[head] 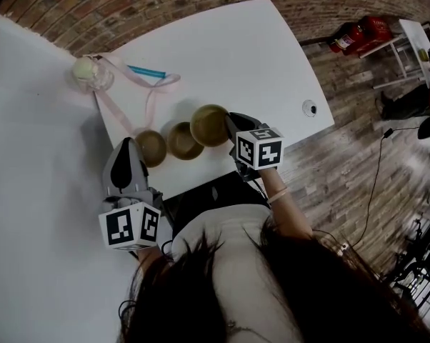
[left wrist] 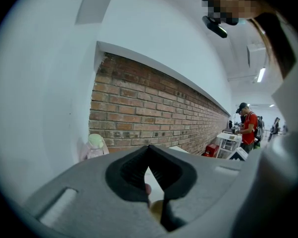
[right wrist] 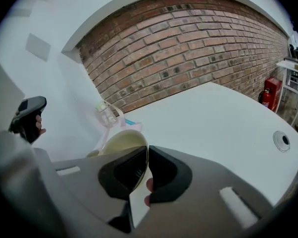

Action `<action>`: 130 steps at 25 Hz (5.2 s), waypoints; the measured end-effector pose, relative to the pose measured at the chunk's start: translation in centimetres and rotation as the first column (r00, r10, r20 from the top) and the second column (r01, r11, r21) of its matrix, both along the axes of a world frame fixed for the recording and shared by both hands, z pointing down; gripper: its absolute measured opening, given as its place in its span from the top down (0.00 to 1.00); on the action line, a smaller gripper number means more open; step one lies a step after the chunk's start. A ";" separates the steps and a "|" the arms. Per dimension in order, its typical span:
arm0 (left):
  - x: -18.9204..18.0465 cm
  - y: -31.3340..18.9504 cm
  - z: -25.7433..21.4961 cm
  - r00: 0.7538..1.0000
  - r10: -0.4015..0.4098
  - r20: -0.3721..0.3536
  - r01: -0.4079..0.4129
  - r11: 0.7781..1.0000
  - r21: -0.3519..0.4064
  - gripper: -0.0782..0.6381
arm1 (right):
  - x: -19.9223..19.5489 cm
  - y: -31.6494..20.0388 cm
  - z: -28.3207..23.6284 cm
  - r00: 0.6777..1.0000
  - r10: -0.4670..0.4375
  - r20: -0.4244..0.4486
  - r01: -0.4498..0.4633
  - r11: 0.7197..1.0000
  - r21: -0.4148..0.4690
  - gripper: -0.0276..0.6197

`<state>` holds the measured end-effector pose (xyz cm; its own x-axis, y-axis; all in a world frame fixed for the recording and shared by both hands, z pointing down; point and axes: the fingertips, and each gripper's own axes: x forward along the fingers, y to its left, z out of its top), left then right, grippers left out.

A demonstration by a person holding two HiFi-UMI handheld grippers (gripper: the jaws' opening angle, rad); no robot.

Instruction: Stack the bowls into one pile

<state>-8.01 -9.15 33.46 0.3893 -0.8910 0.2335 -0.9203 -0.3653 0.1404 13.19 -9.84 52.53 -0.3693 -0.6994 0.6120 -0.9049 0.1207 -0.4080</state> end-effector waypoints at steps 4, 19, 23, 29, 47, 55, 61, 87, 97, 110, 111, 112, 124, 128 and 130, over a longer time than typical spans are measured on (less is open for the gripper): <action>-1.1 0.2 -0.1 1.000 -0.023 0.001 0.023 1.000 0.003 0.89 | -1.3 -0.3 0.0 1.000 -0.027 0.006 0.027 1.000 0.001 0.92; -4.9 0.7 -0.5 0.996 -0.091 0.001 0.091 0.996 0.013 0.89 | -6.4 -1.4 -0.5 0.992 -0.125 0.015 0.125 0.992 0.014 0.92; -6.0 0.9 -0.5 0.994 -0.106 0.002 0.106 0.994 0.013 0.89 | -7.9 -1.5 -0.6 0.989 -0.149 0.017 0.149 0.989 0.015 0.92; -7.7 1.3 -0.5 0.991 -0.131 0.000 0.131 0.991 0.015 0.89 | -9.8 -1.6 -0.7 0.984 -0.180 0.019 0.179 0.984 0.016 0.92; -11.6 2.4 -0.6 0.981 -0.192 -0.002 0.192 0.981 0.021 0.89 | -15.1 -1.6 -0.7 0.964 -0.264 0.033 0.263 0.965 0.023 0.92; -13.4 2.9 -0.5 0.976 -0.216 0.000 0.216 0.976 0.019 0.89 | -17.3 -1.4 -0.3 0.956 -0.291 0.041 0.291 0.957 0.016 0.92; -14.5 3.3 -0.3 0.973 -0.230 0.001 0.230 0.973 0.014 0.89 | -18.7 -1.1 0.1 0.951 -0.308 0.041 0.308 0.951 0.006 0.92; -17.3 3.1 0.5 0.969 -0.248 0.019 0.248 0.969 -0.011 0.89 | -21.7 -1.1 2.8 0.944 -0.327 0.042 0.329 0.942 -0.065 0.90; -17.5 2.7 0.6 0.970 -0.241 0.015 0.241 0.970 -0.013 0.89 | -21.5 -1.3 3.4 0.947 -0.319 0.035 0.321 0.942 -0.094 0.90; -16.9 1.8 0.6 0.974 -0.225 0.014 0.225 0.974 -0.013 0.89 | -21.1 -1.4 3.8 0.947 -0.317 0.041 0.320 0.942 -0.101 0.88; -16.9 1.8 0.6 0.974 -0.225 0.013 0.225 0.974 -0.012 0.89 | -21.0 -1.5 3.7 0.948 -0.315 0.041 0.318 0.943 -0.099 0.88; -16.8 1.7 0.6 0.974 -0.224 0.013 0.224 0.974 -0.011 0.89 | -20.9 -1.5 3.6 0.949 -0.313 0.041 0.316 0.944 -0.096 0.88; -14.5 0.9 0.1 0.982 -0.186 -0.005 0.186 0.982 0.002 0.89 | -18.0 -2.1 2.0 0.961 -0.276 0.009 0.276 0.959 -0.057 0.88; -13.5 0.6 0.0 0.986 -0.165 -0.010 0.165 0.986 0.007 0.89 | -16.8 -2.3 1.7 0.967 -0.256 -0.002 0.256 0.966 -0.049 0.88; -13.0 0.5 -0.2 0.988 -0.157 -0.013 0.157 0.988 0.010 0.89 | -16.1 -2.3 1.5 0.969 -0.247 -0.006 0.247 0.968 -0.045 0.88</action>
<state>-20.98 -8.66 33.28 0.2471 -0.9438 0.2196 -0.9646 -0.2179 0.1488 -2.95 -12.15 54.02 -0.5199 -0.5599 0.6452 -0.8540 0.3234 -0.4075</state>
